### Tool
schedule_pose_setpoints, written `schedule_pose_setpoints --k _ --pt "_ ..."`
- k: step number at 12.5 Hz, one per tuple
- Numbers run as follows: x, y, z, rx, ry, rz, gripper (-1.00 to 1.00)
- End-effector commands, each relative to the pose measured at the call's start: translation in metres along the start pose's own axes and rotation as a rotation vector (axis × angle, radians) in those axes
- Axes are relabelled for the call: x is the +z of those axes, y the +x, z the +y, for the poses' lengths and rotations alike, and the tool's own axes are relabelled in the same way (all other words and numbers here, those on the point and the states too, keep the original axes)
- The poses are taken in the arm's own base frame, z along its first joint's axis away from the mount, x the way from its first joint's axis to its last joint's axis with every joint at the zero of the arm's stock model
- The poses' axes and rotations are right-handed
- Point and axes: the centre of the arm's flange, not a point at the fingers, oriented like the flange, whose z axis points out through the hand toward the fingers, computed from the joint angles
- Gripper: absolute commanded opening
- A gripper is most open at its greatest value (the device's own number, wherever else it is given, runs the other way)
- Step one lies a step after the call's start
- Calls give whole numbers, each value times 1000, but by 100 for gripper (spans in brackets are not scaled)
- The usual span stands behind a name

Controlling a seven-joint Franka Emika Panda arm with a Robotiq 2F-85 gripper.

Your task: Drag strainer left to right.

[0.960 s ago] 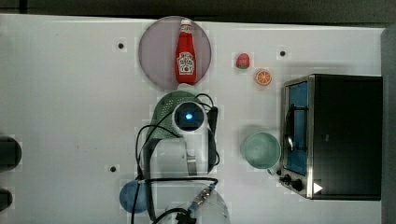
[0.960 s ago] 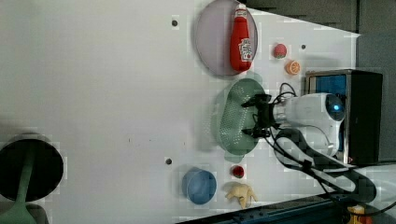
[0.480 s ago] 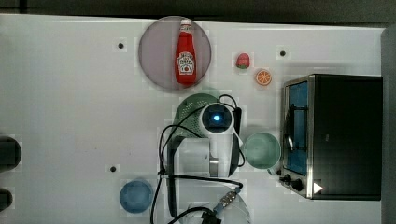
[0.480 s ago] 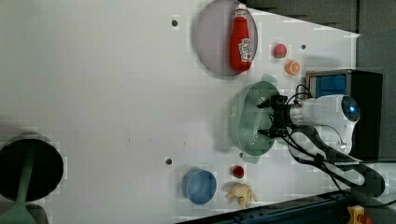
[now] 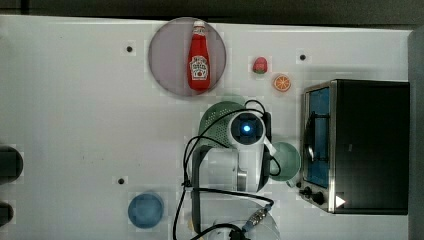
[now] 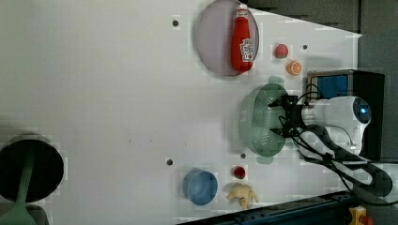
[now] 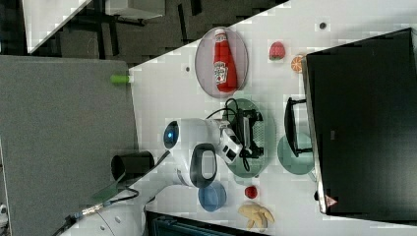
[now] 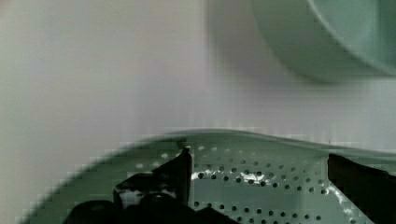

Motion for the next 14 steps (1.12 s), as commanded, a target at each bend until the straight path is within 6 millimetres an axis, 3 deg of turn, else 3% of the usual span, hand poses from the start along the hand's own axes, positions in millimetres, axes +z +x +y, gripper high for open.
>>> schedule_pose_setpoints --k 1,4,6,9,12,14 --pt "-20 7 -6 -79 33 -6 100" --pt "-78 -15 -10 -213 42 -26 100" --pt "-143 -19 -13 -376 58 -26 100" --pt "-252 -7 -11 -604 85 -16 100" --pt "-352 4 10 -735 86 -41 100" --pt "-407 9 29 -795 69 -51 100"
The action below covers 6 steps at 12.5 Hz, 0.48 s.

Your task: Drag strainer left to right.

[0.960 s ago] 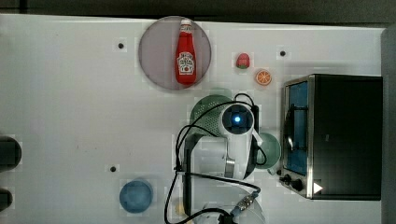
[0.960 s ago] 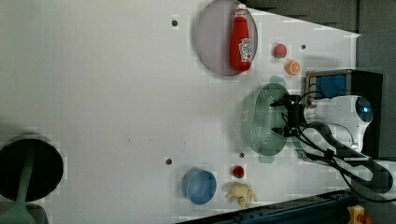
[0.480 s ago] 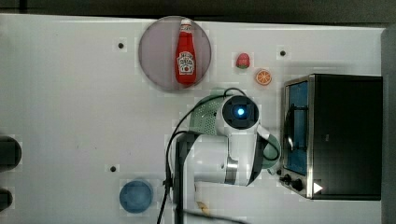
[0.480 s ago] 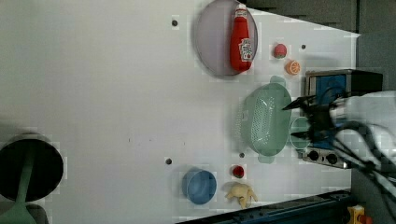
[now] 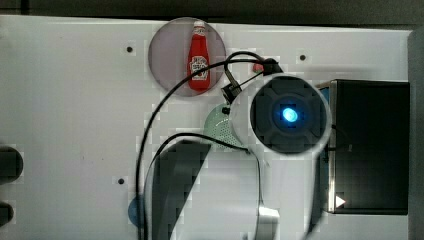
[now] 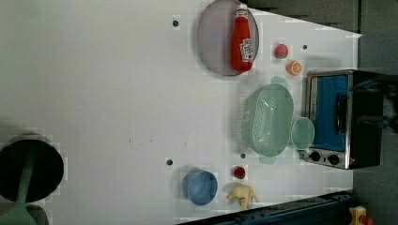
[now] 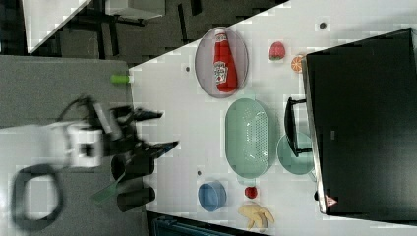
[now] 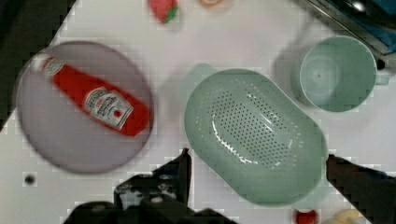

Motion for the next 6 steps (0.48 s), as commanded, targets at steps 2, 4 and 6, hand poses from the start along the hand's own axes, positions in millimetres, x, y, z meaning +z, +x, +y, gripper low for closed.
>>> schedule_pose_setpoints --k 2,4,6 --pt "-63 -18 23 -192 -91 -50 100" --pt "-84 -19 25 -218 -91 -47 100" --pt "-87 -17 26 -216 -86 -43 100"
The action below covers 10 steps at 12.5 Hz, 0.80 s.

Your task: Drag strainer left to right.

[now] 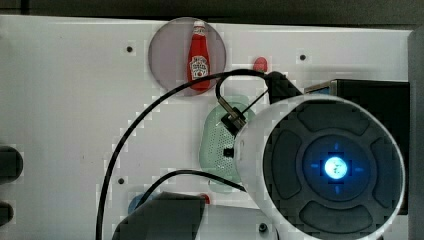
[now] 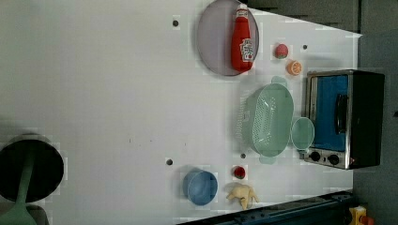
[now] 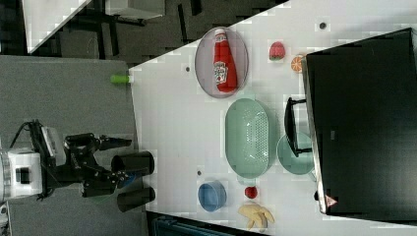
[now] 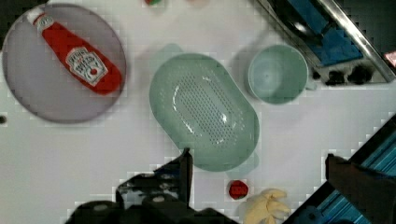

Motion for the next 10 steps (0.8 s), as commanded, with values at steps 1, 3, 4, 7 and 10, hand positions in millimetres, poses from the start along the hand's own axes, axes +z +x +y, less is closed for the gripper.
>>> schedule_pose_setpoints --k 1,3,4,7,10 --pt "10 2 -4 -53 -20 -40 100" --pt "13 3 -6 -54 -25 -45 100" --pt "14 4 -7 -55 -27 -47 100" --pt "19 6 -9 -55 -34 -54 100" --pt "23 7 -11 -55 -39 -60 100"
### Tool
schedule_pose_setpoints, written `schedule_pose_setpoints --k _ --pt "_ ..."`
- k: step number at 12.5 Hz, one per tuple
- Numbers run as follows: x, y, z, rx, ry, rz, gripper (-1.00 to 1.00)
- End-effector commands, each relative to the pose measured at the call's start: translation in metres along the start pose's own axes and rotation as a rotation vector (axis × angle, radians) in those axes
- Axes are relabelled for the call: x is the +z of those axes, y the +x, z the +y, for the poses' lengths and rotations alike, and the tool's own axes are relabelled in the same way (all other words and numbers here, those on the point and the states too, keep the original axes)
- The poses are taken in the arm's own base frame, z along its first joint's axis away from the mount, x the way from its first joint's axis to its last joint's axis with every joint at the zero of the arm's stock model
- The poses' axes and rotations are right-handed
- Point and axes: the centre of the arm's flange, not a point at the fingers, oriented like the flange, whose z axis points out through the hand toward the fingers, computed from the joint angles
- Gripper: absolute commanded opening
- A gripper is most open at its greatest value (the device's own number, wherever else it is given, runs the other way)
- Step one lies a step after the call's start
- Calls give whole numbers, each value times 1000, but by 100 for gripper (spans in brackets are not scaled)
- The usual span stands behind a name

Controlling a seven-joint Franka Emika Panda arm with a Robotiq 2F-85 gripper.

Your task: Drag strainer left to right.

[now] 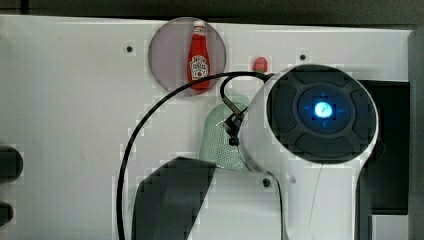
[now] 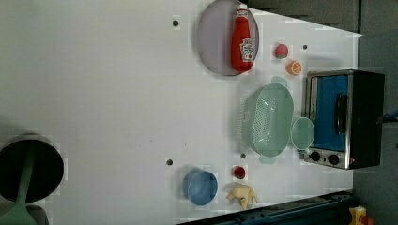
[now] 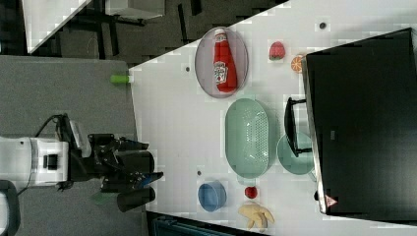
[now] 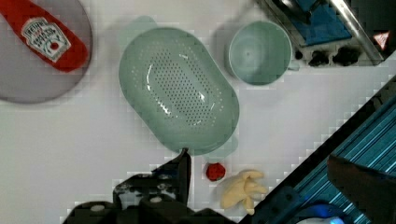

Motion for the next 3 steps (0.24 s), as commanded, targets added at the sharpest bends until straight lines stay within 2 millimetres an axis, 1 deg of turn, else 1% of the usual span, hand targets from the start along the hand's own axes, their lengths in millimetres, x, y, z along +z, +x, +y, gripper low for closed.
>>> schedule_pose_setpoints --k 1,3 --pt "-17 -5 -7 -40 39 39 100" --pt "-16 -4 -8 -40 37 37 100"
